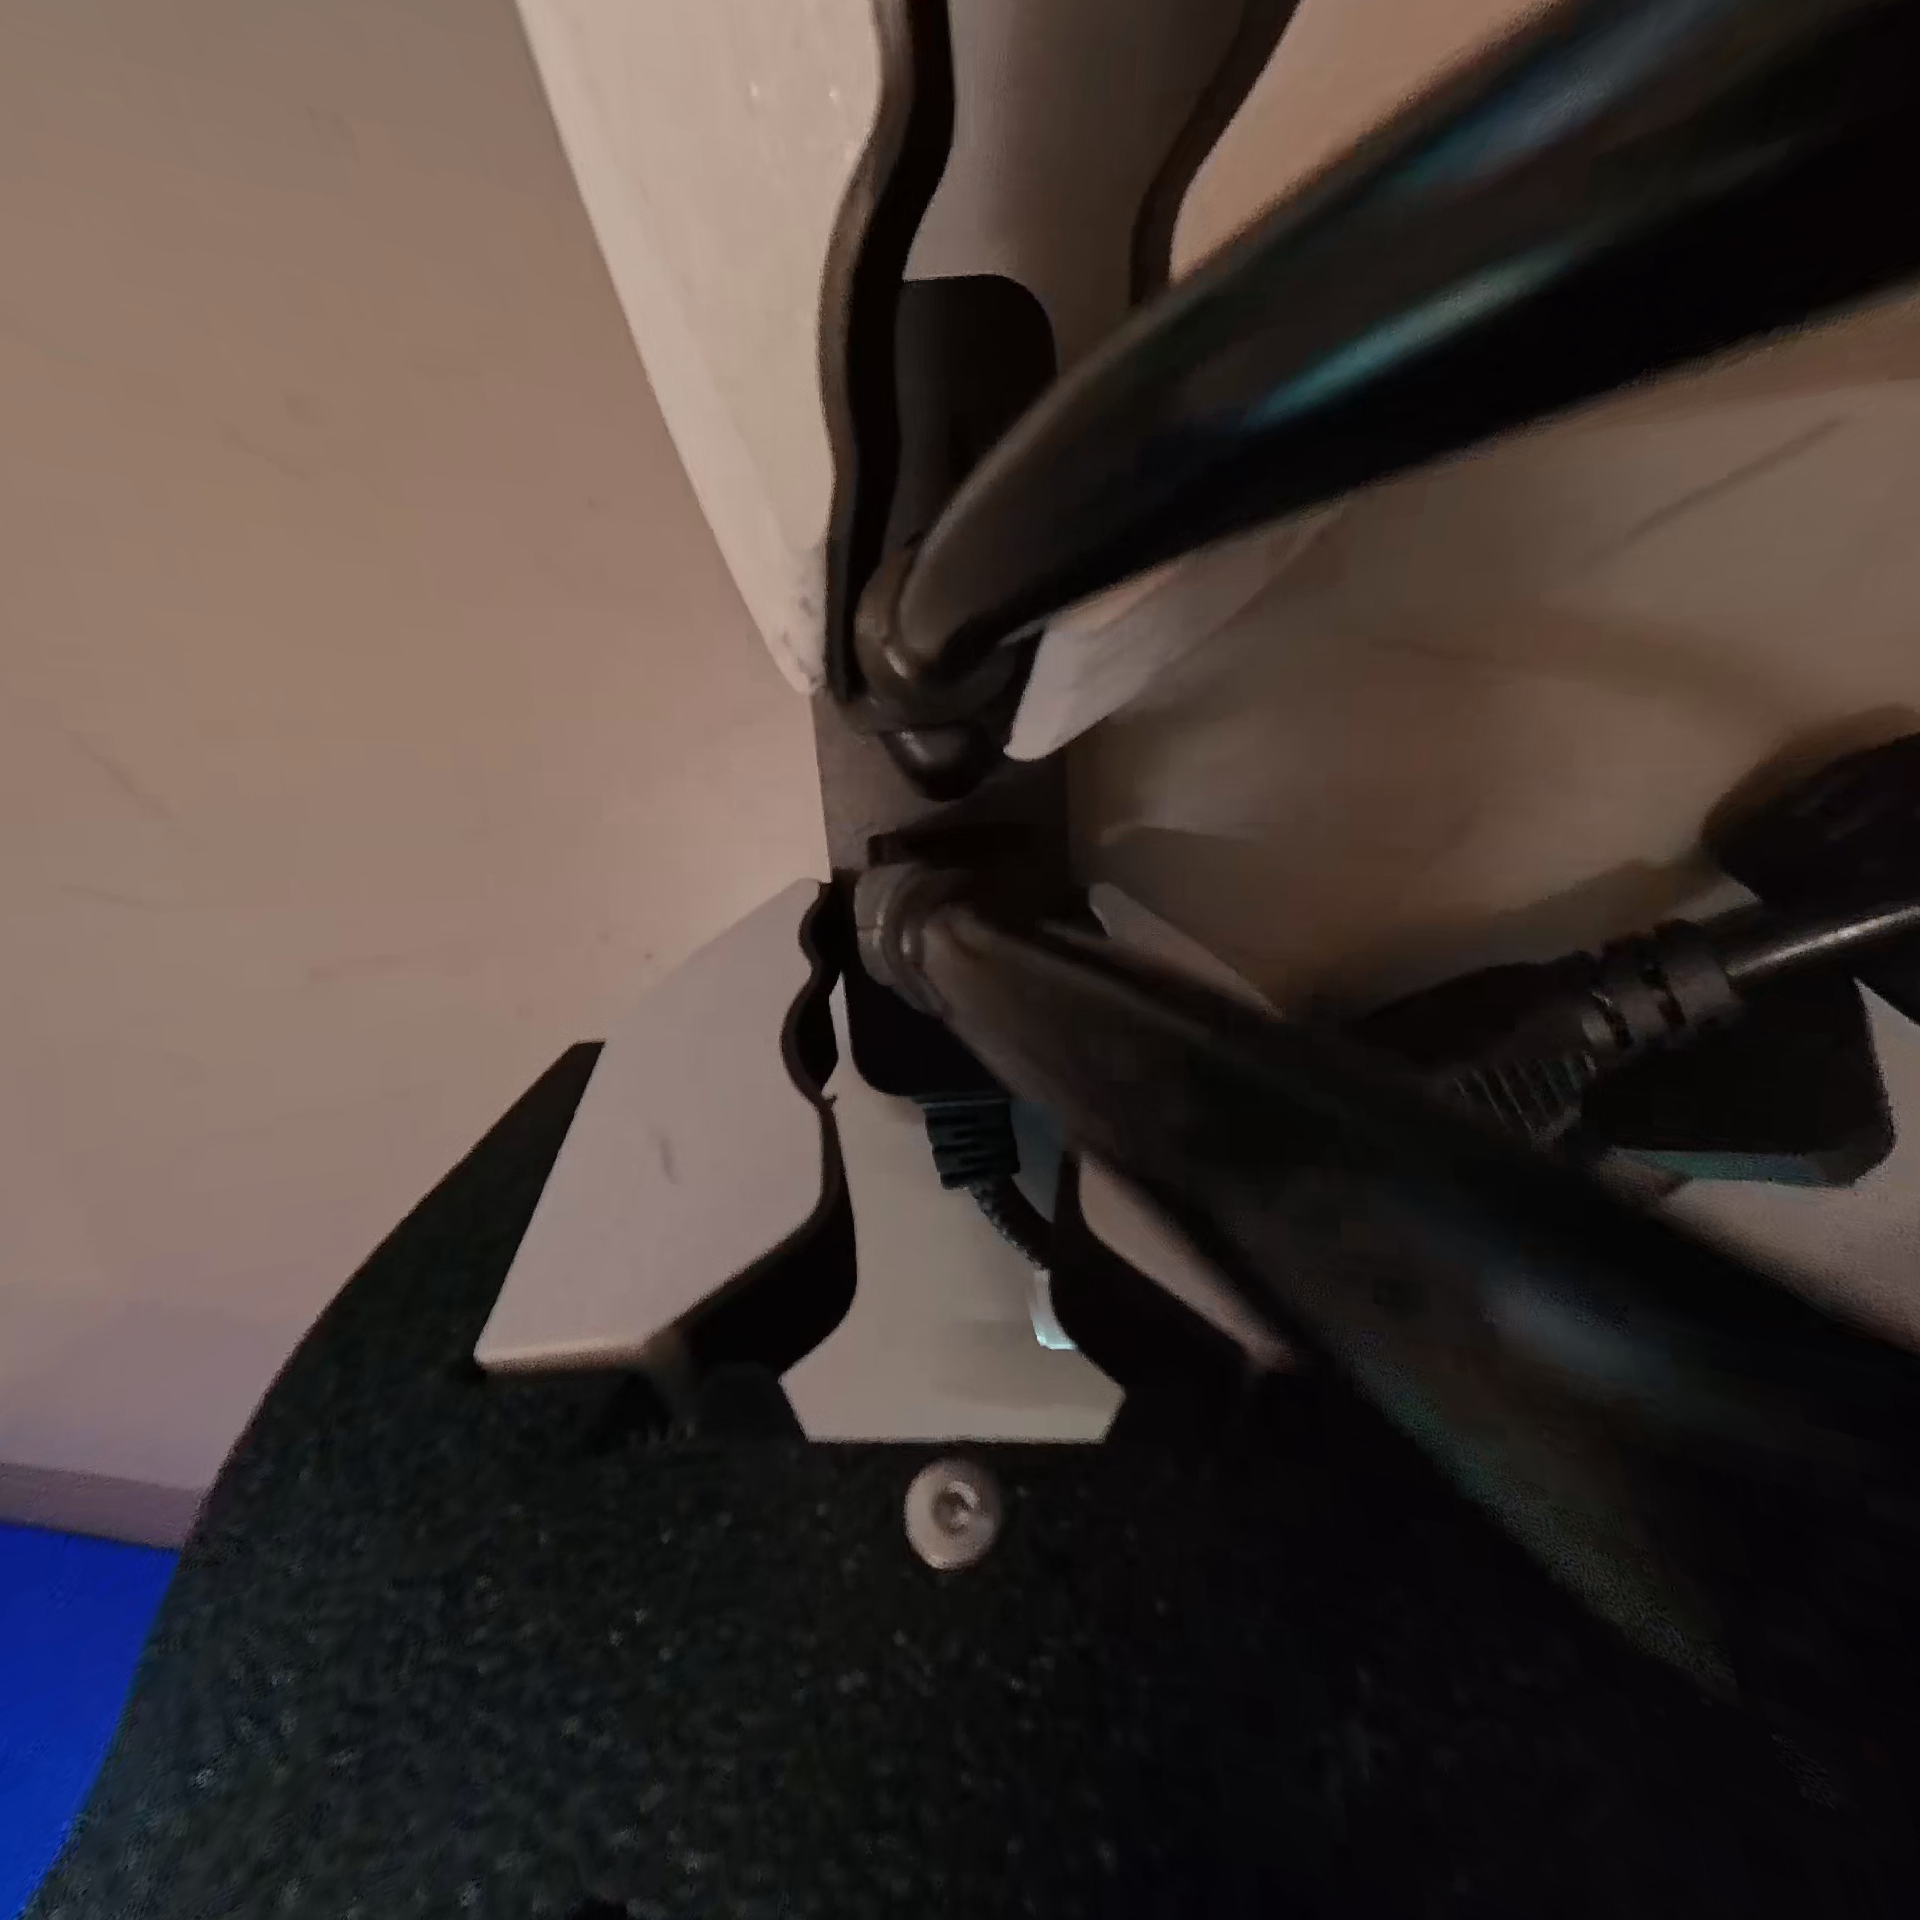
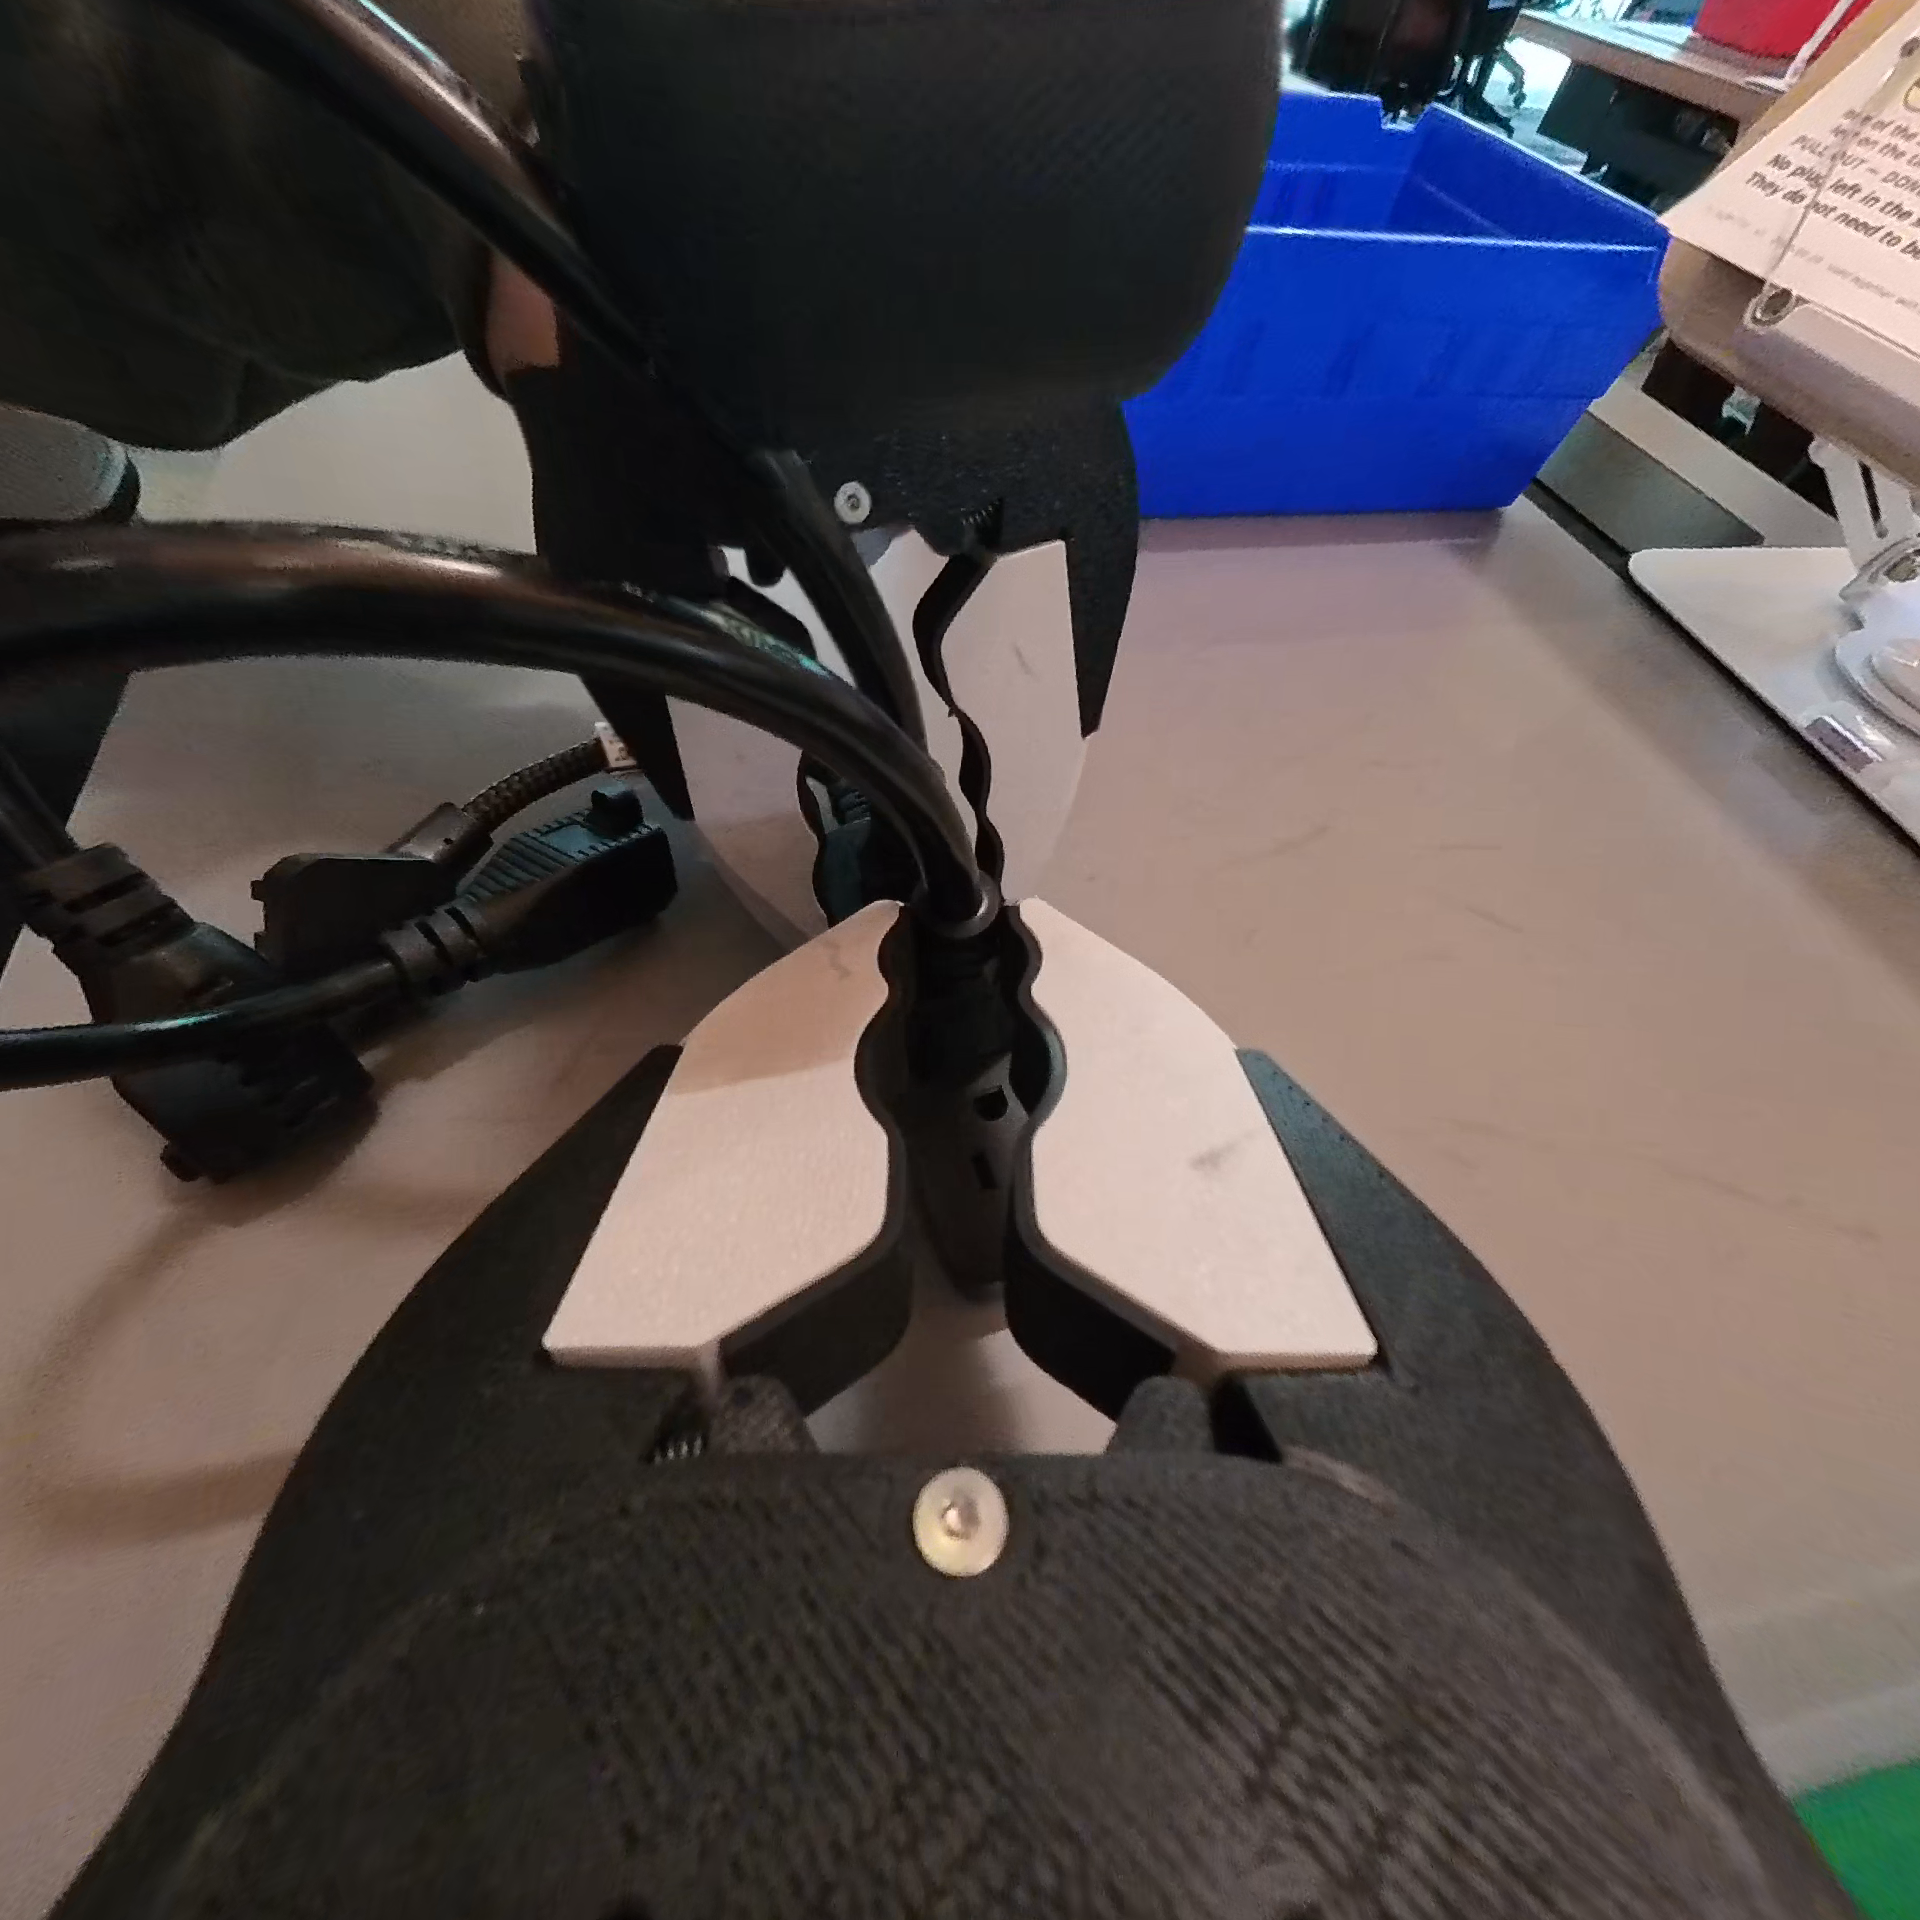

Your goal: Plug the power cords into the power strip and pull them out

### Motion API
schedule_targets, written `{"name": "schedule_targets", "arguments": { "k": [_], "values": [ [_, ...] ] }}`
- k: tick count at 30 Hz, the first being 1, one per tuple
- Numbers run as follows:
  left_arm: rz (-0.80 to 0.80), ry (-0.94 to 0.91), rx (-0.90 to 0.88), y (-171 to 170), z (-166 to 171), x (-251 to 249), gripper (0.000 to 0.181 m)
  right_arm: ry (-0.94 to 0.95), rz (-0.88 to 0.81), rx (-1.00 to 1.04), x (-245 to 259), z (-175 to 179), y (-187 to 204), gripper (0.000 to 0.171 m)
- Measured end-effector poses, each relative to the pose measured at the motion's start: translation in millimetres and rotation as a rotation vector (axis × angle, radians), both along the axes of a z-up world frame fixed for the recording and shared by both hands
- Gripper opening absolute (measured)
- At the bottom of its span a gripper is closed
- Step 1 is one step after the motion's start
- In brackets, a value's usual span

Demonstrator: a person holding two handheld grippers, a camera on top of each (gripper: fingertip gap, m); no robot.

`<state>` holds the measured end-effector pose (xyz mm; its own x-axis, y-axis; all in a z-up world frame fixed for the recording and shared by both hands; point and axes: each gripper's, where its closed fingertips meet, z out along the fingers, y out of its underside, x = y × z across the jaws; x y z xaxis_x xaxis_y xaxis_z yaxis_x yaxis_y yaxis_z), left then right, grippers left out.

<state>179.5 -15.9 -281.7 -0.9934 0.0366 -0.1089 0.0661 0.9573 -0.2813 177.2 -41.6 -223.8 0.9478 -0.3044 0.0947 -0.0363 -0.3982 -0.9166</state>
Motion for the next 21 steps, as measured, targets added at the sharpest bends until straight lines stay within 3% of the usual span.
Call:
{"name": "schedule_targets", "arguments": {
  "k": [1, 14, 19, 21],
  "values": [
    [-0.006, -0.005, 0.013, 0.1, -0.4, 0.2, 0.042, -0.001, 0.0, -0.001, 0.1, -0.1, -0.1, 0.015],
    [-0.006, 0.039, 0.02, -3.1, -8.5, 0.2, 0.043, 0.024, 0.002, 0.026, -0.1, -0.5, -0.2, 0.016],
    [-0.004, 0.013, -0.049, -5.6, 11.7, 1.4, 0.042, 0.018, -0.004, 0.015, 0.5, -0.5, 0.1, 0.016],
    [0.0, 0.041, -0.09, -8.4, 21.8, -3.0, 0.025, 0.024, -0.005, 0.018, 0.9, -0.4, 0.6, 0.016]
  ]
}}
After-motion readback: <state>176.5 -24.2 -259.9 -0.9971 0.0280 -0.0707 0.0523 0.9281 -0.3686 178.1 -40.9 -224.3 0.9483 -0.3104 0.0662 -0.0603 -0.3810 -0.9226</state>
